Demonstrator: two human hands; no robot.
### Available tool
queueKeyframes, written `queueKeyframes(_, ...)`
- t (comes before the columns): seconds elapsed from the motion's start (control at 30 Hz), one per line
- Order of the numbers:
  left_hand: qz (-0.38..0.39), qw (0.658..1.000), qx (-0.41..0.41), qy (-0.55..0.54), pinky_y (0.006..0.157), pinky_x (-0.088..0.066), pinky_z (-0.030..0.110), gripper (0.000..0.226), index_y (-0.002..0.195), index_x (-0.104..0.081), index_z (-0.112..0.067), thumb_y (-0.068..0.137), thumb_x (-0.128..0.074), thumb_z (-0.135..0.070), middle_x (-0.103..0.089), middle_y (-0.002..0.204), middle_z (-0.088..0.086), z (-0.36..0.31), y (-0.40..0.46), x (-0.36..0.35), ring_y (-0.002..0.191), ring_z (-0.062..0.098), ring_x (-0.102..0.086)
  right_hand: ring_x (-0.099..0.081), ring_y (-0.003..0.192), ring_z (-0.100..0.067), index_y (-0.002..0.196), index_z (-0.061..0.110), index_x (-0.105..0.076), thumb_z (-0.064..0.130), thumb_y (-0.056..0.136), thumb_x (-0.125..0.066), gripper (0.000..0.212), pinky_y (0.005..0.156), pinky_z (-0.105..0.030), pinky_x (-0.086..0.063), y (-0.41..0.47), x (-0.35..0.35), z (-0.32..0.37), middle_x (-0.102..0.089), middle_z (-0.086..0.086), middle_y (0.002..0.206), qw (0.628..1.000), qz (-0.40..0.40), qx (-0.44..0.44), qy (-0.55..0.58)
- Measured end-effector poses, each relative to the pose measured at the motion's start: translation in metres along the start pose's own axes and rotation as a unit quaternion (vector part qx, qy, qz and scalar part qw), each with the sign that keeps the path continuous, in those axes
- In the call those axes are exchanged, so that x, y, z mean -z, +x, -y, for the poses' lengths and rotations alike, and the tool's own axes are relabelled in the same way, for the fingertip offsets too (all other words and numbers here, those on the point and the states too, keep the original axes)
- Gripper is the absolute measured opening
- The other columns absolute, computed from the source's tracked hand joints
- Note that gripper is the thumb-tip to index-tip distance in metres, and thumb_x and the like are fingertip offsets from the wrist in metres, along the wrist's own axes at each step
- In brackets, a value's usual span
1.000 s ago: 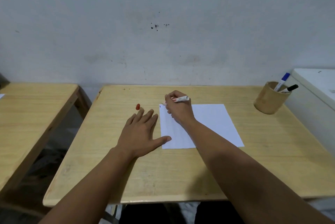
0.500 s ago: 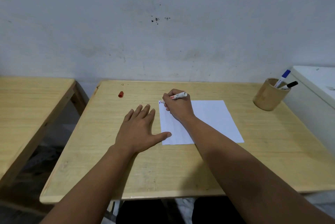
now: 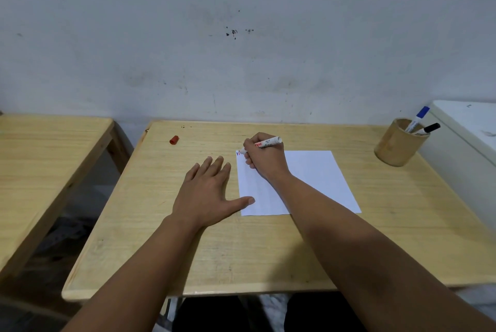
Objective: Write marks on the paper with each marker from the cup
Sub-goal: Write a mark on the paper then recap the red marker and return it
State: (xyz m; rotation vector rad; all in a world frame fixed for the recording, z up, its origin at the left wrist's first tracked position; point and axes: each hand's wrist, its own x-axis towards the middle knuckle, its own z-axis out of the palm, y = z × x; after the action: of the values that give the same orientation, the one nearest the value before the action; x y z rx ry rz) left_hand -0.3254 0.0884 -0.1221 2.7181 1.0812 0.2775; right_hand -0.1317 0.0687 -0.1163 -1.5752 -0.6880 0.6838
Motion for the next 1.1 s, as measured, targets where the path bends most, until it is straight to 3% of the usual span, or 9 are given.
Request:
queueKeyframes(0.1,0.003,1.0,0.002,0.004,0.129,-0.006,0.042,0.112,0.16,-0.032,-0.025,0.073,-0.035,-0.097,-0.017,0.171,-0.005,0.0,-0.001,0.001,0.159,0.015,-0.006,-0.055,0.051,-0.018,0.076,0.018,-0.06,0.031,0.093,-0.08,0.03,0.049,-0.027,-0.042,0.001,0.003,0.011,-0.068,-0.007,0.068,0.999,0.002,0.003,0.045)
queueKeyframes(0.23,0.009,1.0,0.001,0.004,0.129,-0.006,0.042,0.112,0.161,-0.03,-0.025,0.074,-0.035,-0.096,-0.015,0.172,-0.004,-0.002,-0.001,0.004,0.159,0.015,-0.005,-0.054,0.052,-0.01,0.079,0.014,-0.064,0.029,0.085,-0.09,0.031,0.055,-0.026,-0.043,0.002,0.013,0.038,-0.066,-0.006,0.073,0.998,-0.008,0.044,0.053)
queueKeyframes(0.37,0.025,1.0,0.005,0.006,0.127,-0.014,0.044,0.111,0.158,-0.037,-0.028,0.072,-0.037,-0.097,-0.022,0.17,-0.005,-0.003,0.001,0.012,0.158,0.017,-0.013,-0.064,0.062,-0.018,0.103,0.01,-0.08,0.048,0.095,-0.075,0.039,0.057,-0.028,-0.052,-0.002,0.027,0.068,-0.078,-0.005,0.086,0.995,0.017,0.012,0.093)
queueKeyframes(0.47,0.013,1.0,0.019,-0.006,0.109,-0.042,0.043,0.077,0.117,-0.068,-0.033,0.075,-0.041,-0.092,-0.055,0.147,-0.007,-0.004,0.009,0.025,0.138,0.021,-0.049,-0.059,0.055,-0.014,0.115,0.013,-0.081,0.049,0.107,-0.049,0.049,0.052,-0.024,-0.048,0.001,0.035,0.081,-0.077,-0.006,0.088,0.995,0.03,-0.012,0.099)
queueKeyframes(0.53,-0.047,0.998,0.047,-0.024,0.089,-0.053,0.039,0.059,0.098,-0.07,-0.032,0.08,-0.047,-0.083,-0.064,0.123,-0.01,-0.002,0.018,0.036,0.113,0.019,-0.063,-0.05,0.053,-0.014,0.115,0.013,-0.08,0.033,0.106,-0.052,0.036,0.05,-0.023,-0.041,0.004,0.038,0.086,-0.07,-0.006,0.085,0.998,0.017,0.0,0.065)
queueKeyframes(0.6,-0.1,0.99,0.085,-0.042,0.088,-0.053,0.04,0.047,0.114,-0.071,-0.031,0.086,-0.057,-0.066,-0.064,0.125,-0.005,0.01,0.032,0.046,0.114,0.022,-0.061,-0.05,0.055,-0.014,0.114,0.013,-0.078,0.021,0.104,-0.057,0.025,0.049,-0.025,-0.041,0.004,0.04,0.089,-0.073,-0.005,0.088,0.999,0.013,0.016,0.034)
queueKeyframes(0.73,-0.091,0.979,0.177,-0.036,0.089,-0.049,0.045,0.041,0.136,-0.064,-0.017,0.099,-0.055,-0.034,-0.058,0.137,0.011,0.046,0.064,0.063,0.125,0.034,-0.054,-0.054,0.057,-0.013,0.112,0.014,-0.077,0.014,0.103,-0.061,0.018,0.049,-0.025,-0.043,0.007,0.04,0.082,-0.078,-0.005,0.095,0.999,0.025,0.019,0.018)
queueKeyframes(0.97,-0.061,0.973,0.219,0.028,0.093,-0.05,0.048,0.038,0.132,-0.065,-0.015,0.1,-0.047,-0.024,-0.059,0.133,0.014,0.085,0.095,0.052,0.123,0.037,-0.055,-0.054,0.06,-0.011,0.119,0.011,-0.077,0.008,0.103,-0.06,0.024,0.049,-0.023,-0.045,0.015,0.03,0.054,-0.073,-0.002,0.092,0.998,0.068,0.003,-0.008)
queueKeyframes(1.1,-0.094,0.973,0.208,0.019,0.081,-0.053,0.043,0.032,0.111,-0.078,-0.013,0.097,-0.049,-0.012,-0.067,0.113,0.011,0.095,0.101,0.041,0.105,0.035,-0.063,-0.056,0.063,-0.012,0.112,0.018,-0.079,0.009,0.102,-0.06,0.023,0.054,-0.025,-0.047,0.016,0.024,0.045,-0.074,-0.001,0.092,0.996,0.083,0.001,-0.018)
